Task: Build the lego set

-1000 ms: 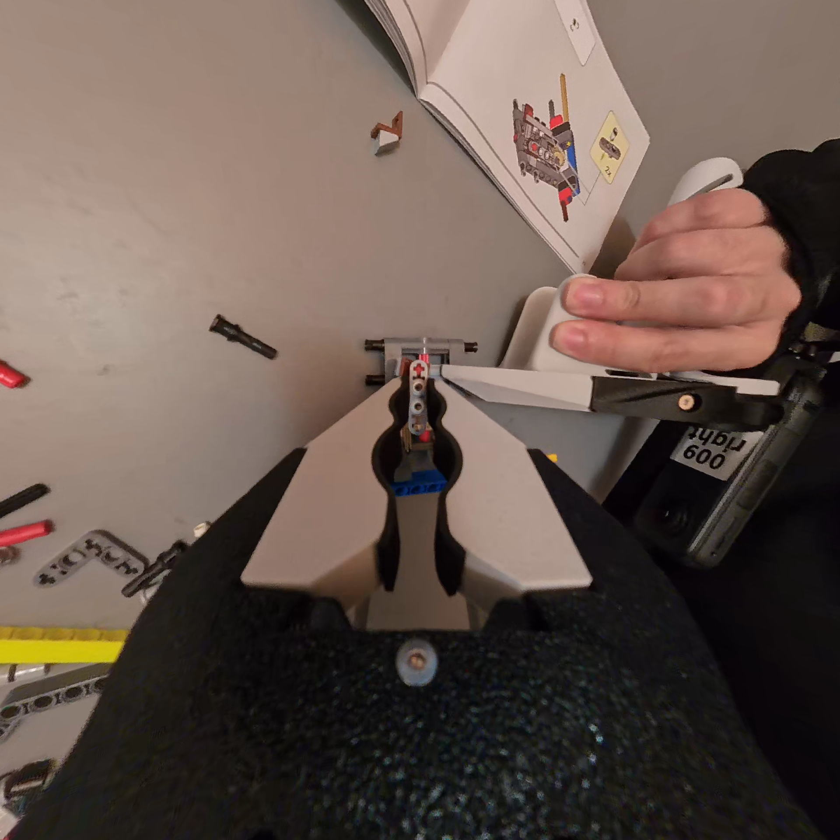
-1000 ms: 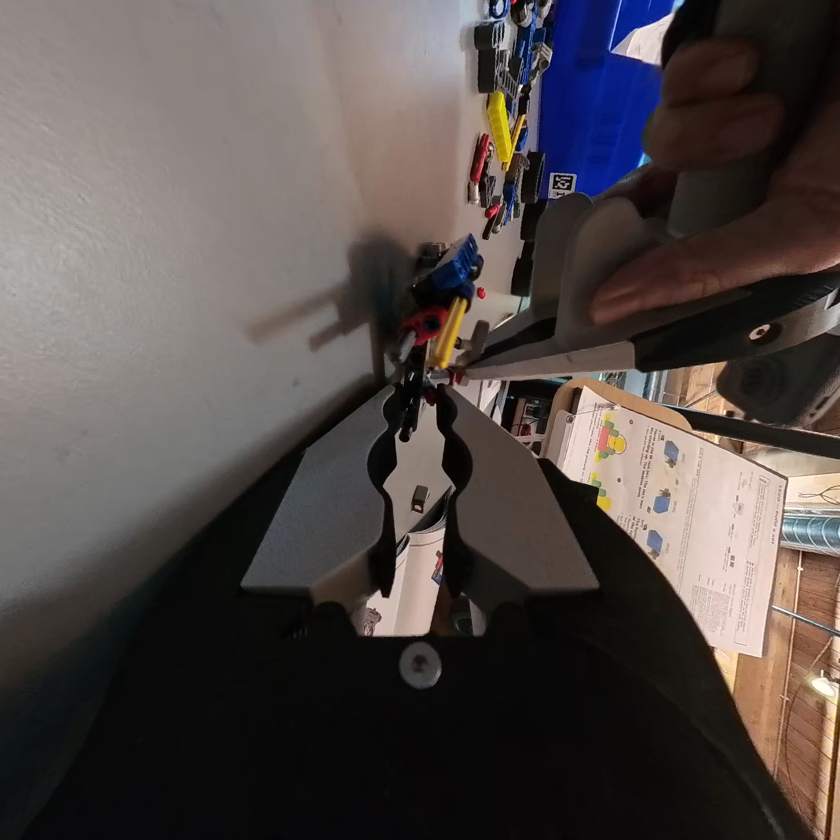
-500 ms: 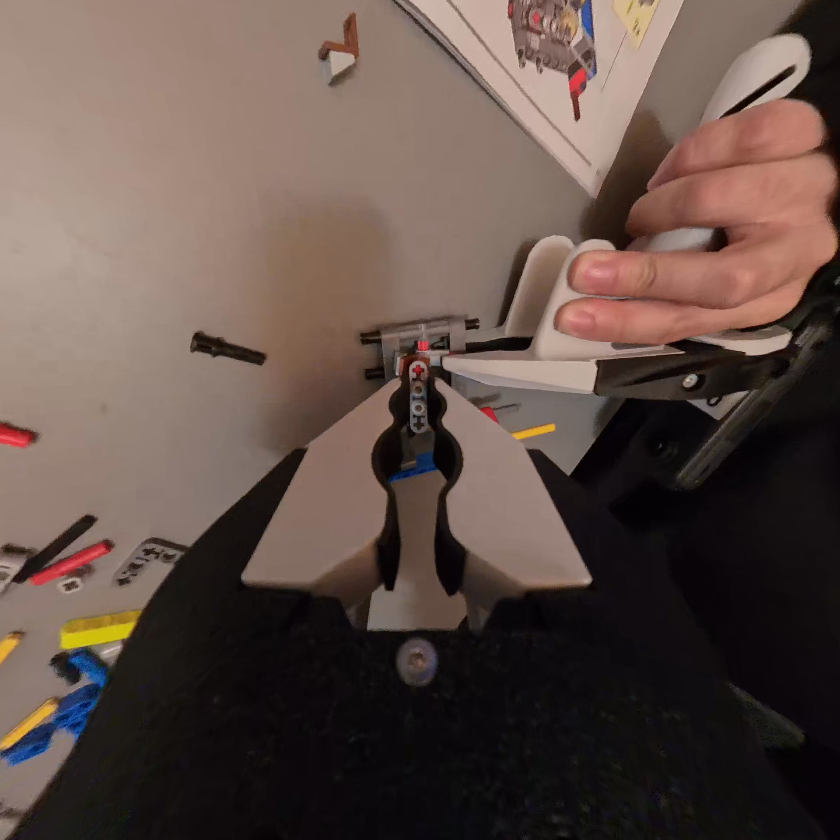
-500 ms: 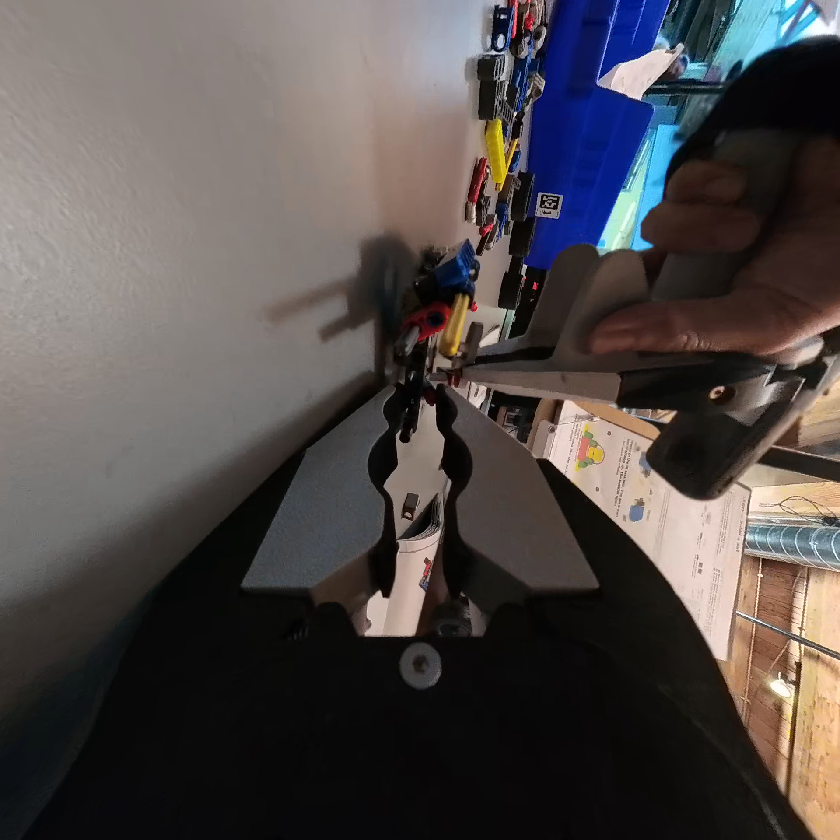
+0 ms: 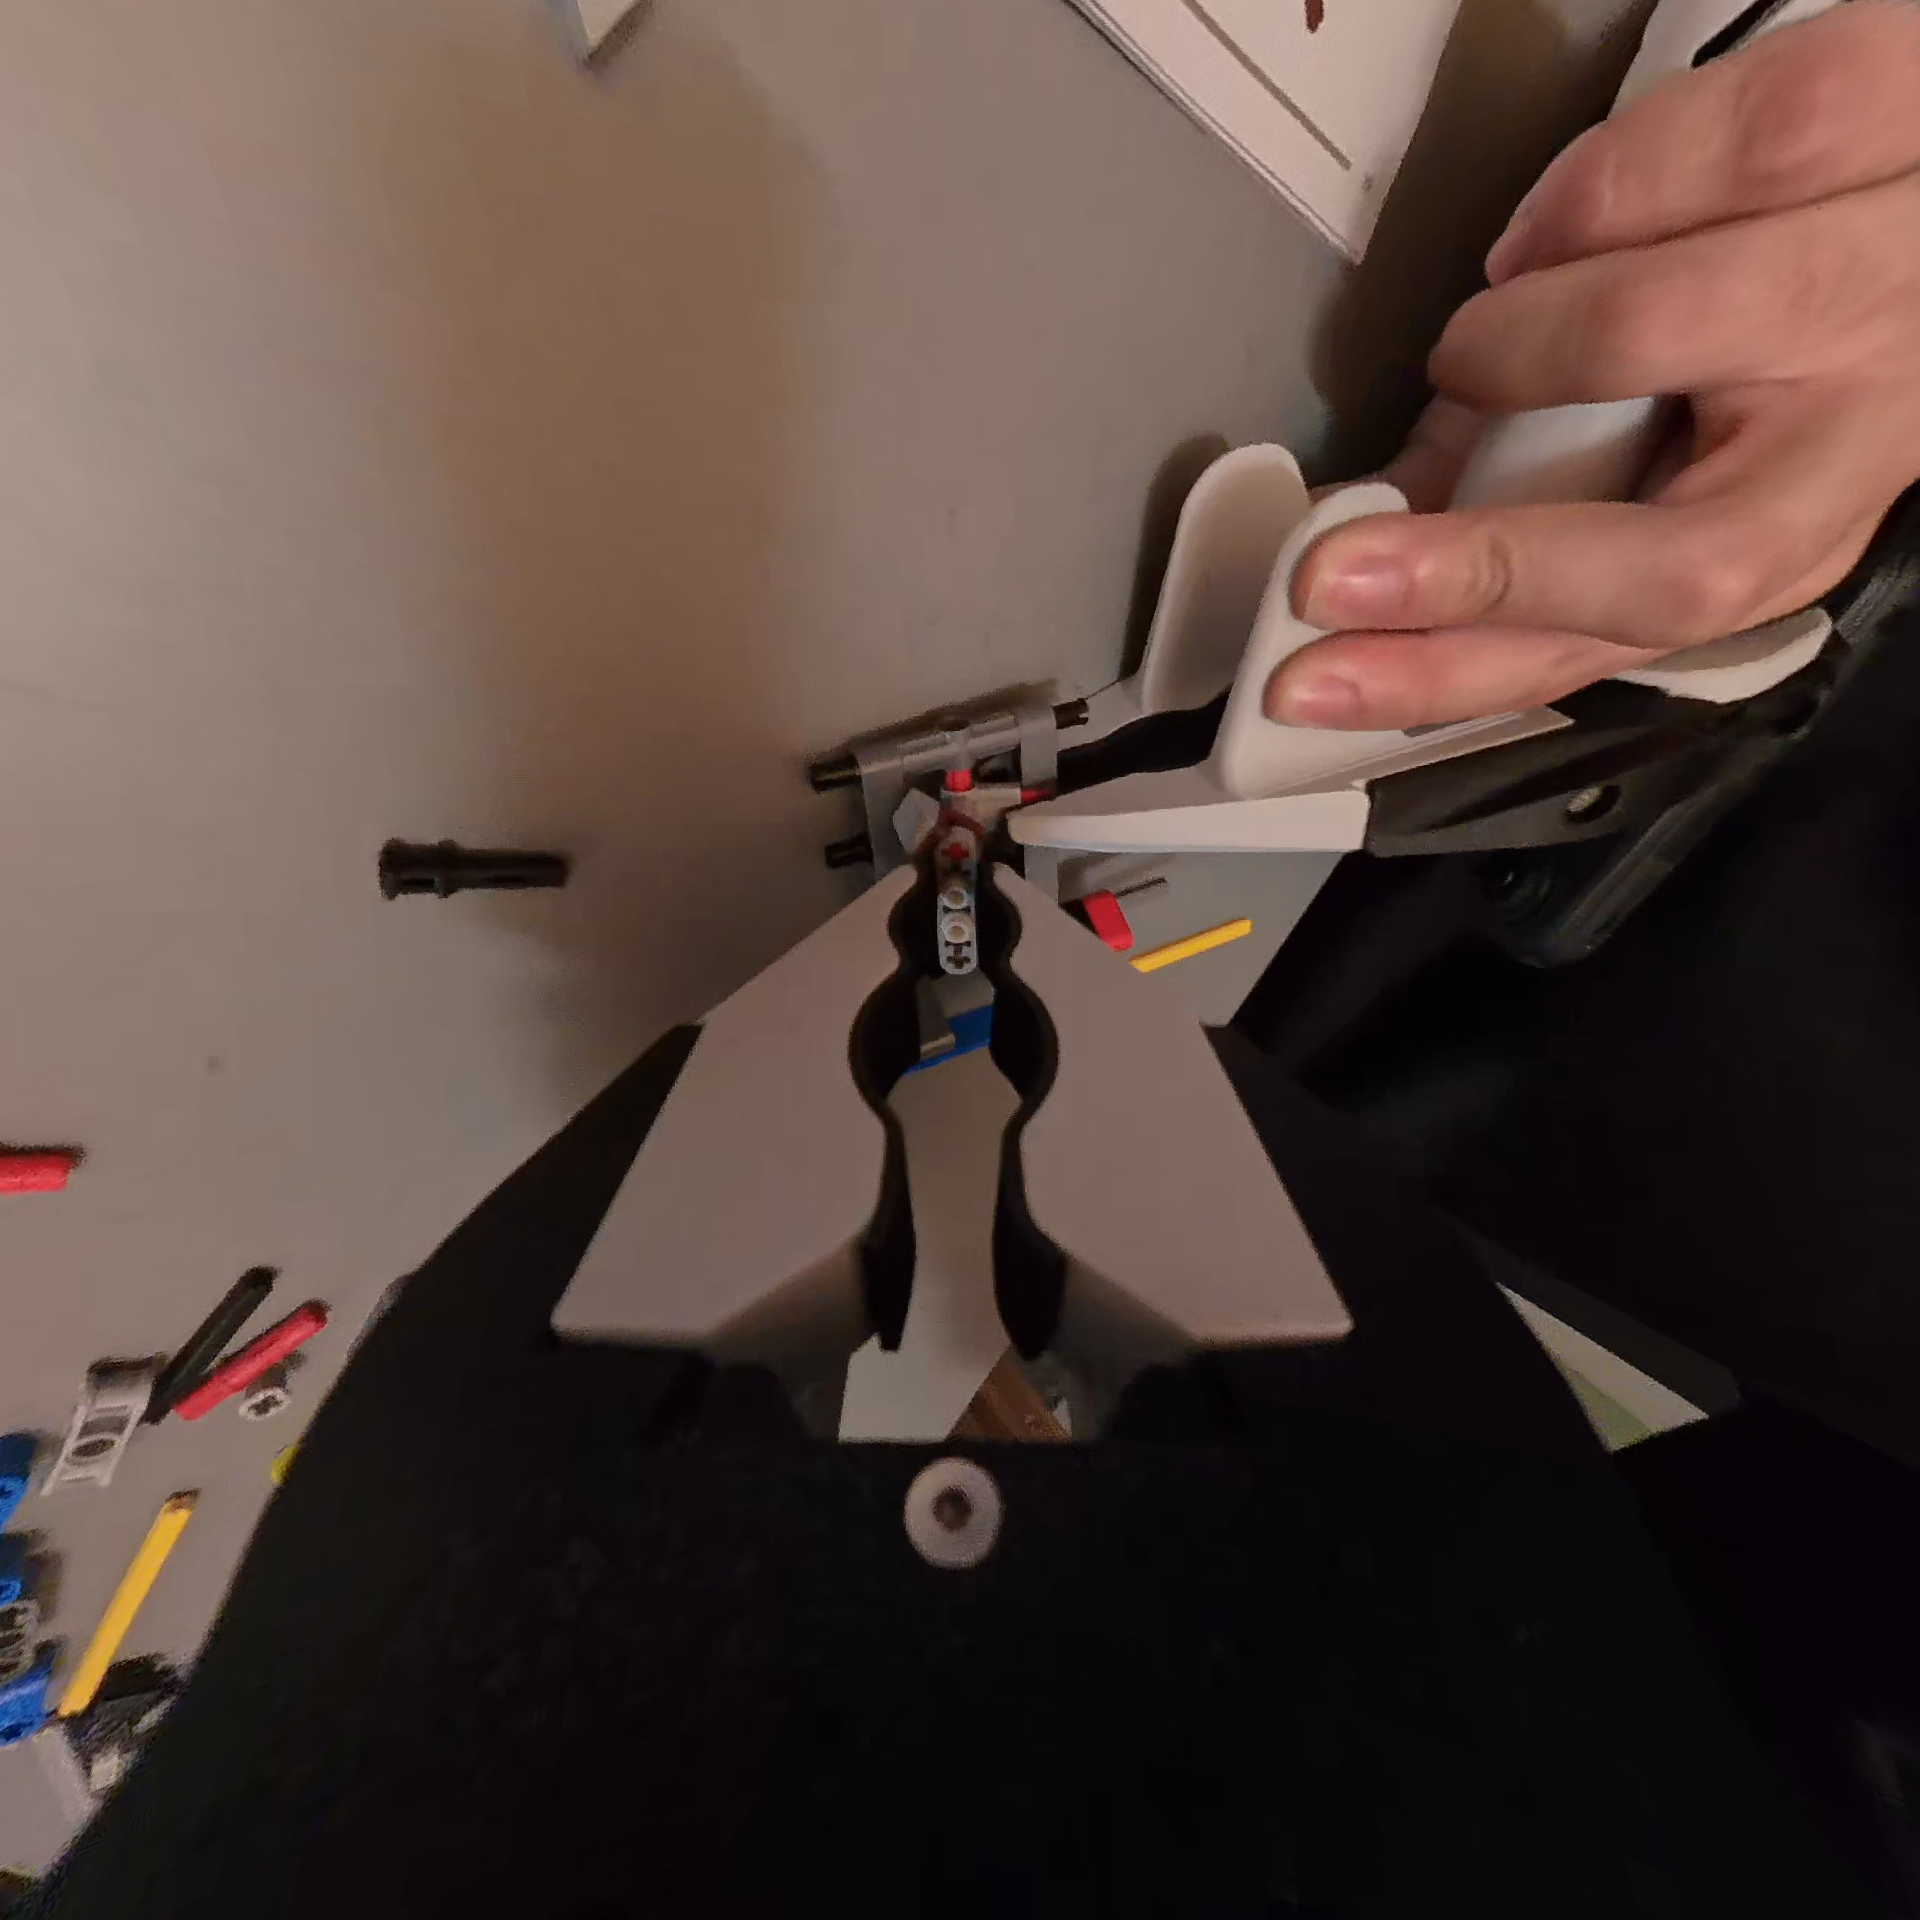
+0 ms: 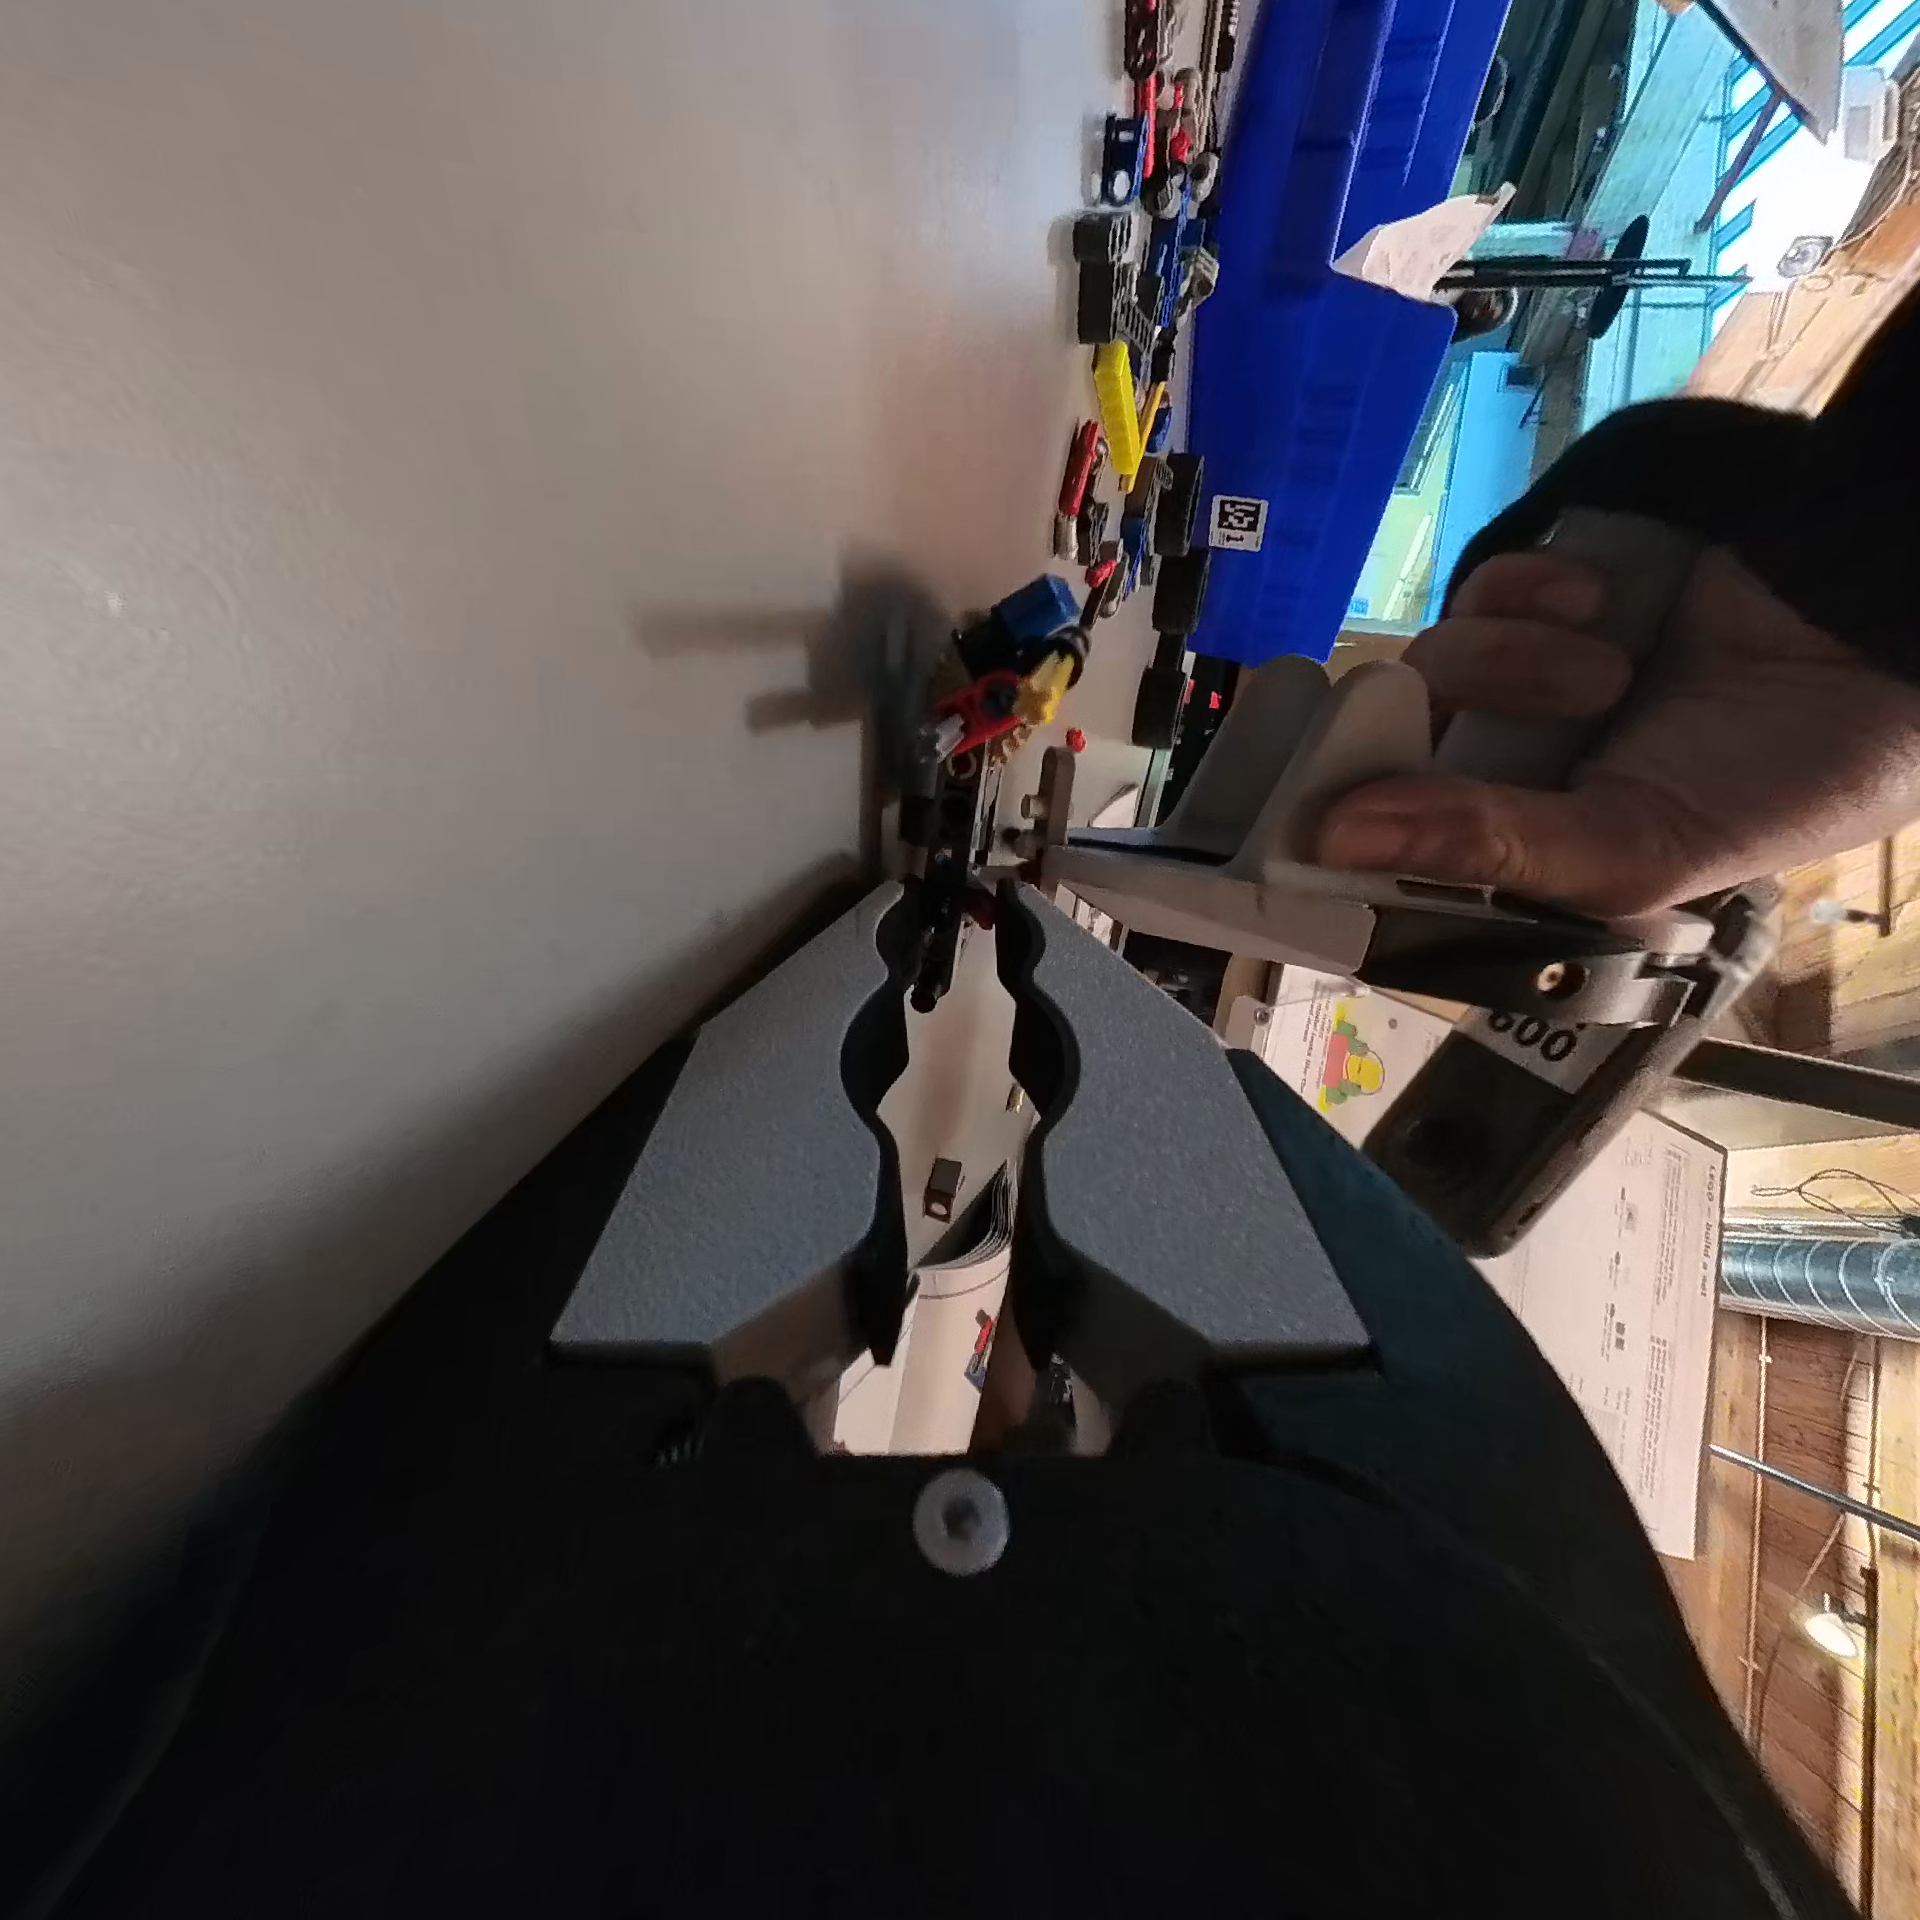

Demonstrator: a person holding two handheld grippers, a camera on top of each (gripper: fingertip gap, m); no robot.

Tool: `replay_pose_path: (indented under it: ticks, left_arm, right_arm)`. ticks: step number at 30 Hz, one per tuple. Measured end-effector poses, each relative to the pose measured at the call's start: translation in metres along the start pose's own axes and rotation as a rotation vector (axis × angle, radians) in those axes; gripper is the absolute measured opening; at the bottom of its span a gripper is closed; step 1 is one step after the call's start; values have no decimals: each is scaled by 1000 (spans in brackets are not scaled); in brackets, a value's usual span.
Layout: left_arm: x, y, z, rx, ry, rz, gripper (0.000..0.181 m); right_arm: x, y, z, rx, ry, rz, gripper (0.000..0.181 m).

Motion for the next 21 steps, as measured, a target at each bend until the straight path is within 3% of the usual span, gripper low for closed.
replay_pose_path:
  ticks: [9, 15, 18, 21]
  left_arm:
    - [-5, -1, -1, 51, -78, -48, 5]
    - [-8, 13, 0, -200, -208, -80, 14]
    - [-17, 21, 6, -345, -389, -158, 19]
    - [-21, 27, 6, -462, -575, -248, 12]
  right_arm:
    - [0, -2, 1, -15, -3, -18, 12]
    - [0, -1, 1, -27, -6, -34, 12]
    - [0, 0, 1, -39, -14, -42, 13]
    - [0, 0, 1, -51, -9, -37, 13]
Point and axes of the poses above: each gripper's, where its closed fingertips meet, z back along the fingers, y out of its underside, x = y × z across the jaws, the point moved 6 cm from there along z, back along the fingers, and after that the axes turned 9 degrees about x, right-handed, at the moved point
